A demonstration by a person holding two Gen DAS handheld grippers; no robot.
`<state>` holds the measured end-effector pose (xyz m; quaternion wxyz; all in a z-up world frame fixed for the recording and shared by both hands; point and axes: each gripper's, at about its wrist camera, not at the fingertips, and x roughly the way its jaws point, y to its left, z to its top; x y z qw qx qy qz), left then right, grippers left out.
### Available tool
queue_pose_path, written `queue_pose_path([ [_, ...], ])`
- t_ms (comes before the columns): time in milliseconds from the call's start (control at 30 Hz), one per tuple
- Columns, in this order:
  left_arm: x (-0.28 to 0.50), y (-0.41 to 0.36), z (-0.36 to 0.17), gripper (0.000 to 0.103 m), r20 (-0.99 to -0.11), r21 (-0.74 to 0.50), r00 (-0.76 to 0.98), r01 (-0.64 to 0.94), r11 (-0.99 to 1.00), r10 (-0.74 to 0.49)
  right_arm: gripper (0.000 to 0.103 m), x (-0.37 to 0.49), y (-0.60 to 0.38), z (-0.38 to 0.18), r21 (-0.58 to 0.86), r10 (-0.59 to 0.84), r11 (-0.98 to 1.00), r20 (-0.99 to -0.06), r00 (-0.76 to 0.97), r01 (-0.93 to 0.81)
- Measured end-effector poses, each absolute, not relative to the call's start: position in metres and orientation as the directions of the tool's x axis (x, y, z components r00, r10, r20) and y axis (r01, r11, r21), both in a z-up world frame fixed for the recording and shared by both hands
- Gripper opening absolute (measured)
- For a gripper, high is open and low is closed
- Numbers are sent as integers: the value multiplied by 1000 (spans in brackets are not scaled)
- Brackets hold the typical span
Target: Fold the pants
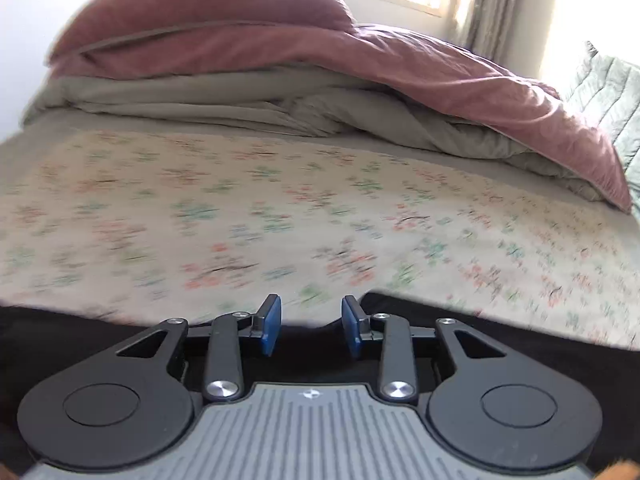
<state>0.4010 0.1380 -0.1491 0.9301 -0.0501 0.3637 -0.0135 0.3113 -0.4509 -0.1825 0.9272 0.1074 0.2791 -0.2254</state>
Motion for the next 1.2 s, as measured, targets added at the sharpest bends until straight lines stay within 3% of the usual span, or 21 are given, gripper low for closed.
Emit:
queue_pose_path([
  [33,391,147,-147,54,-676,-101,735,-28,994,-48,30,314,-437,-180,74,-313,902,-567,762,425],
  [167,368,205,-157,55,-710,-159,704,-157,975,-3,30,341,-378,-193,30,-142,977,-641,755,209],
  [300,364,263,-188,55,-766,-176,639,-313,933,70,30,361,-330,-224,-65,-83,997,-738,669,52],
  [400,355,296,-199,53,-751,-295,660,-329,897,-5,37,360,-330,-242,-77,-73,997,-753,655,23],
  [433,353,303,-197,53,-752,-311,659,-345,886,-7,42,361,-338,-242,-46,-65,998,-755,653,47],
  [500,349,309,-188,54,-751,-298,660,-359,884,14,42,359,-354,-241,10,-69,993,-762,644,118],
  [600,332,322,-165,56,-734,-321,679,-377,869,24,47,357,-352,-240,-81,-158,986,-749,644,148],
  [667,315,332,-144,72,-704,-312,706,-399,862,72,47,354,-348,-237,-128,-203,979,-736,646,161],
  [733,296,342,-130,80,-667,-276,731,-419,865,141,47,352,-348,-231,-137,-218,975,-721,658,174],
  [833,287,361,-126,80,-662,-266,726,-458,848,185,48,345,-355,-218,-83,-193,978,-697,691,189],
  [933,294,381,-134,80,-677,-331,721,-478,814,148,52,340,-364,-213,-61,-193,976,-687,701,209],
  [1067,326,391,-146,88,-706,-364,705,-447,817,72,52,337,-390,-215,-59,-233,962,-681,695,265],
  [1200,360,399,-157,88,-755,-390,655,-455,801,5,53,331,-441,-220,20,-260,930,-670,696,366],
])
